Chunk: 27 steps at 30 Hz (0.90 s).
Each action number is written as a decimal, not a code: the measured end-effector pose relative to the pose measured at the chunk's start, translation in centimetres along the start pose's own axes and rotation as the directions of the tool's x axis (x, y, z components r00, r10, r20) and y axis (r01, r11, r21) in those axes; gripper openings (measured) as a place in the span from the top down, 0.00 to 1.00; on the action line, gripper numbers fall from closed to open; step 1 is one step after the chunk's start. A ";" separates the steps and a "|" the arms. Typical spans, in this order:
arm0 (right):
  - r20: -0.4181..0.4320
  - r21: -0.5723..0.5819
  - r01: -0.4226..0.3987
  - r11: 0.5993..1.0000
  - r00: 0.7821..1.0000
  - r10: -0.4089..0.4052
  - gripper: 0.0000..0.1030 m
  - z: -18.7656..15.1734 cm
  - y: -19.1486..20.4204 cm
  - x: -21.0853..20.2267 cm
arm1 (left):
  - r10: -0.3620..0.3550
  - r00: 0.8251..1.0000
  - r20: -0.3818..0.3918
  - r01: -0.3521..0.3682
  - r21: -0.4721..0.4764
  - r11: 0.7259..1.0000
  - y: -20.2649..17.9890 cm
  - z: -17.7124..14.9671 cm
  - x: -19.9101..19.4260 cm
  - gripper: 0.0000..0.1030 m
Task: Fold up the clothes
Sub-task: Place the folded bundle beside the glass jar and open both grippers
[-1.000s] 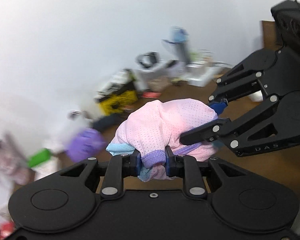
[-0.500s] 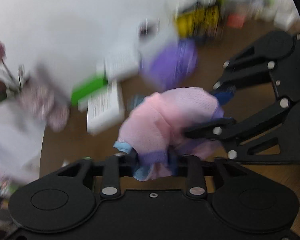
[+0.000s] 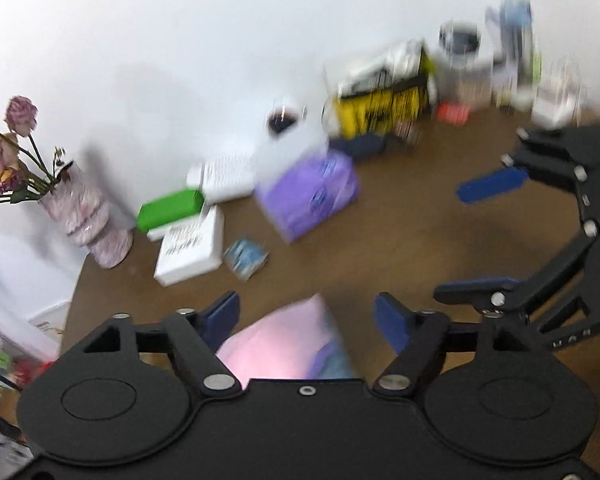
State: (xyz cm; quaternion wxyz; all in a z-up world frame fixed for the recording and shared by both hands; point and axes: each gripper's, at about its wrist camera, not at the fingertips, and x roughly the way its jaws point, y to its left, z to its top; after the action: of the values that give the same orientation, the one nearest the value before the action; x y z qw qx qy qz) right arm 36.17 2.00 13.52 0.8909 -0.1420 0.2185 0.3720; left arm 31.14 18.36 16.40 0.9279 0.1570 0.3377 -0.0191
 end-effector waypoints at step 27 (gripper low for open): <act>0.026 0.247 0.363 0.899 0.924 -0.380 0.08 -20.1 -1.5 -27.6 | -0.080 0.954 0.290 0.142 -0.202 0.969 -23.0 -12.6 -11.4 0.01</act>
State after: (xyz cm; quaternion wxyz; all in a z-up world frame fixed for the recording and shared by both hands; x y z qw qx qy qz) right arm 14.20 -23.99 9.94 0.9634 -0.0598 0.1972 0.1713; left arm 11.29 -0.49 8.07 0.9753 0.0293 0.2117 -0.0559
